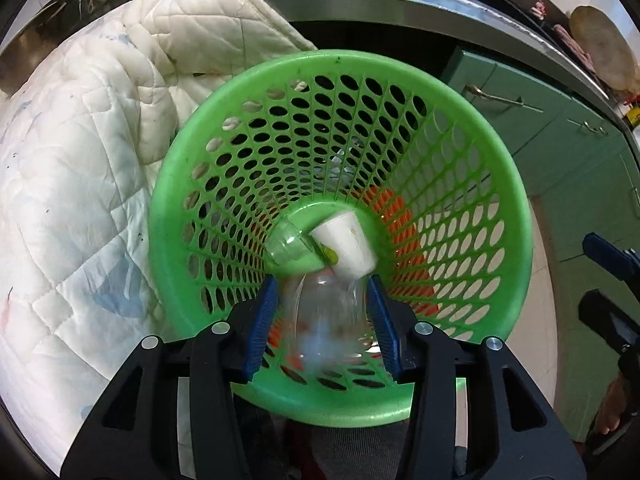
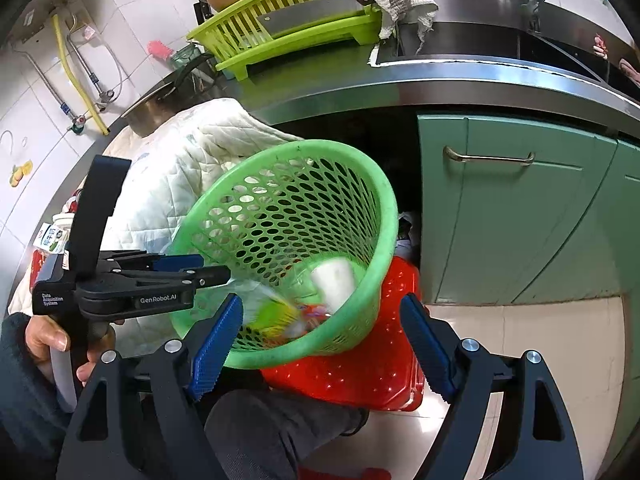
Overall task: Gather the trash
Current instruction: 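Drop the paper cup into the green basket with the right gripper while the left gripper carries the bottle there, then release the clear bottle into the green basket with the left gripper, then move both tools back to the cloth and grasp the red printed cup with the left gripper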
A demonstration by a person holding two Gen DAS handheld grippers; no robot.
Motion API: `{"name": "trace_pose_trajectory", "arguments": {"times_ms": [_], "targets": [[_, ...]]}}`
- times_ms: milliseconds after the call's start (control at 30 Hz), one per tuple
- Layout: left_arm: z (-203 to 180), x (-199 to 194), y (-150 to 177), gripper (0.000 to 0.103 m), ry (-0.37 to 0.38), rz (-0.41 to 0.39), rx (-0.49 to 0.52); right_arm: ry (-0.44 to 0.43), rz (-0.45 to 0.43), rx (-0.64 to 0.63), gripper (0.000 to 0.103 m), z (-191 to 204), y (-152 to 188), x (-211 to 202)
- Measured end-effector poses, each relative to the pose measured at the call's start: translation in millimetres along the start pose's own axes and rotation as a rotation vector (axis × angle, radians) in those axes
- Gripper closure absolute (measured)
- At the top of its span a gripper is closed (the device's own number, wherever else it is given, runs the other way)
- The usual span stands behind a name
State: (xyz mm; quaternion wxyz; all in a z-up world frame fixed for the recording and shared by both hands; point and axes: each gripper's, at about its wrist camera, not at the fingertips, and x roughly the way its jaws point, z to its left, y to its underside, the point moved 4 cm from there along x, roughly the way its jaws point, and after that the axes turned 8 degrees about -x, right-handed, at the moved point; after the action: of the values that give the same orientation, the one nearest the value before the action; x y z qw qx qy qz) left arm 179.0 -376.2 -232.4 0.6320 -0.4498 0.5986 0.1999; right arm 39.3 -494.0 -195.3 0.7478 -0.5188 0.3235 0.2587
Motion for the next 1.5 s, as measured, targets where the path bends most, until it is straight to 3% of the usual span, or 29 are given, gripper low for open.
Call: {"name": "trace_pose_trajectory", "arguments": {"times_ms": [300, 567, 867, 1200, 1500], "targets": [[3, -38, 6, 0.053, 0.033, -0.080, -0.008, -0.014, -0.018, -0.056, 0.025, 23, -7, -10], [33, -88, 19, 0.048, 0.016, -0.178, -0.063, -0.040, -0.035, -0.121, 0.025, 52, -22, -15], [90, -149, 47, 0.039, -0.049, -0.286, -0.159, -0.096, -0.045, -0.218, 0.025, 102, -35, -13], [166, -203, 93, 0.036, -0.137, -0.392, -0.312, -0.188, -0.031, -0.342, 0.025, 184, -43, 1], [253, -246, 130, 0.036, -0.273, -0.473, -0.469, -0.264, -0.006, -0.454, 0.025, 258, -46, 18]]}}
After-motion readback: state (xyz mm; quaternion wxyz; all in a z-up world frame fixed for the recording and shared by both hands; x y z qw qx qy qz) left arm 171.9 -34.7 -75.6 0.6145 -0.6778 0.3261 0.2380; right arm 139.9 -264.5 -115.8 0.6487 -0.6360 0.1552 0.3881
